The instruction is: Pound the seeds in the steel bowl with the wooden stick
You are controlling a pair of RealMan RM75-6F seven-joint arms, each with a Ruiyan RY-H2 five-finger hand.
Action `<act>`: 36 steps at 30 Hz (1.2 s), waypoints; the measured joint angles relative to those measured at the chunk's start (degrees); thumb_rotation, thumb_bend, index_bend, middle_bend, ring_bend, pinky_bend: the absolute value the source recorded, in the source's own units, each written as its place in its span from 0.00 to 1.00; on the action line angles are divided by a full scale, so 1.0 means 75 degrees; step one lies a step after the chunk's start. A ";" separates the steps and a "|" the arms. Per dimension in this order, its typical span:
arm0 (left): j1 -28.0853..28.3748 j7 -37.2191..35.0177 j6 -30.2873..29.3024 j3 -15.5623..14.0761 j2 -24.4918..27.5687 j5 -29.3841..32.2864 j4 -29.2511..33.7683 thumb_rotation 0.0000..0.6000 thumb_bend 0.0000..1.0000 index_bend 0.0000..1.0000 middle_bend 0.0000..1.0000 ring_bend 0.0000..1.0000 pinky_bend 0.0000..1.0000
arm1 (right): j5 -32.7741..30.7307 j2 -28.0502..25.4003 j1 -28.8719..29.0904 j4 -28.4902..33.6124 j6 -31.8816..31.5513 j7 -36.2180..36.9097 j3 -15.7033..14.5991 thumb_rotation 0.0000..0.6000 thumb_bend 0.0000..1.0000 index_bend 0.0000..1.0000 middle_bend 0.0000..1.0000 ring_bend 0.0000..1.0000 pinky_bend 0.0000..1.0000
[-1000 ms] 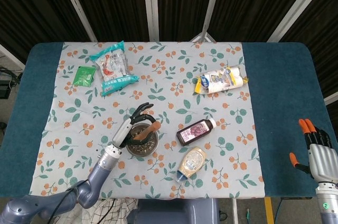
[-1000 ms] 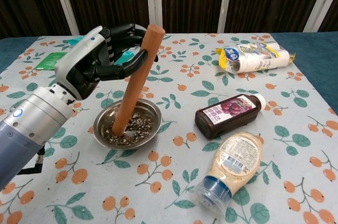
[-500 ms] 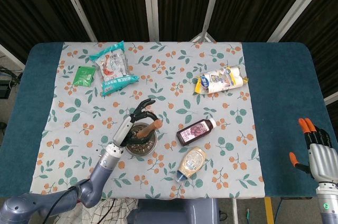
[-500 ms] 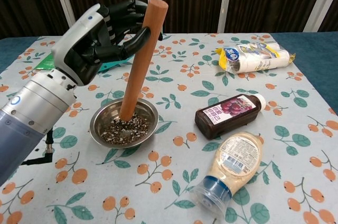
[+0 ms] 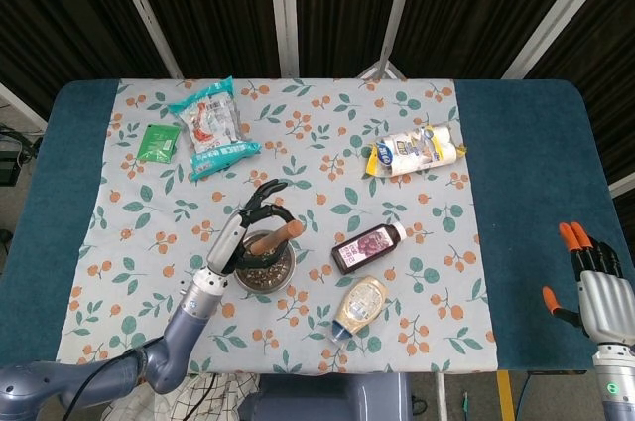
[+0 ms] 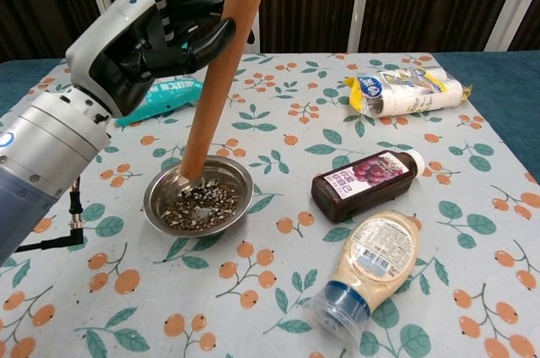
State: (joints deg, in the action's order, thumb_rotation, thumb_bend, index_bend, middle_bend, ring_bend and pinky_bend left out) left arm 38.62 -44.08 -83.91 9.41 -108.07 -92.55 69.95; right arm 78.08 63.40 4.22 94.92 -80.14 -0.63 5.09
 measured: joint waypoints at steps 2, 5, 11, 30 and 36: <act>-0.0011 0.0061 0.0004 0.0020 0.0046 0.0016 0.0112 1.00 0.73 0.62 0.60 0.11 0.01 | -0.0001 0.0000 -0.0002 -0.0009 -0.0012 -0.0006 0.0005 1.00 0.37 0.00 0.00 0.00 0.00; -0.0016 0.0184 -0.0020 0.0058 0.0135 -0.0001 0.0279 1.00 0.73 0.62 0.60 0.11 0.01 | -0.0001 0.0000 -0.0005 -0.0016 -0.0023 -0.0011 0.0008 1.00 0.37 0.00 0.00 0.00 0.00; -0.0012 0.0616 -0.0045 0.0133 0.0401 -0.0057 0.0663 1.00 0.73 0.62 0.60 0.11 0.01 | 0.0012 -0.0012 -0.0030 -0.0003 -0.0056 0.0009 0.0001 1.00 0.37 0.00 0.00 0.00 0.00; -0.0646 0.3589 0.0349 0.0160 0.3426 0.0326 0.1643 1.00 0.73 0.62 0.60 0.11 0.01 | 0.0118 -0.0038 -0.0081 0.0046 -0.0155 -0.0064 -0.0043 1.00 0.37 0.00 0.00 0.00 0.00; -0.1166 0.3574 0.0444 -0.0258 0.3800 0.0540 0.1142 1.00 0.73 0.62 0.61 0.11 0.01 | 0.0107 -0.0011 -0.0082 0.0059 -0.0157 -0.0173 -0.0052 1.00 0.37 0.00 0.00 0.00 0.00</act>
State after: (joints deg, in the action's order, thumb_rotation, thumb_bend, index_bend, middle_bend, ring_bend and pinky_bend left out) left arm 29.88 -17.27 -80.58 7.48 -79.56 -88.50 78.51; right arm 78.89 63.32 3.61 95.36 -81.31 -1.93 4.70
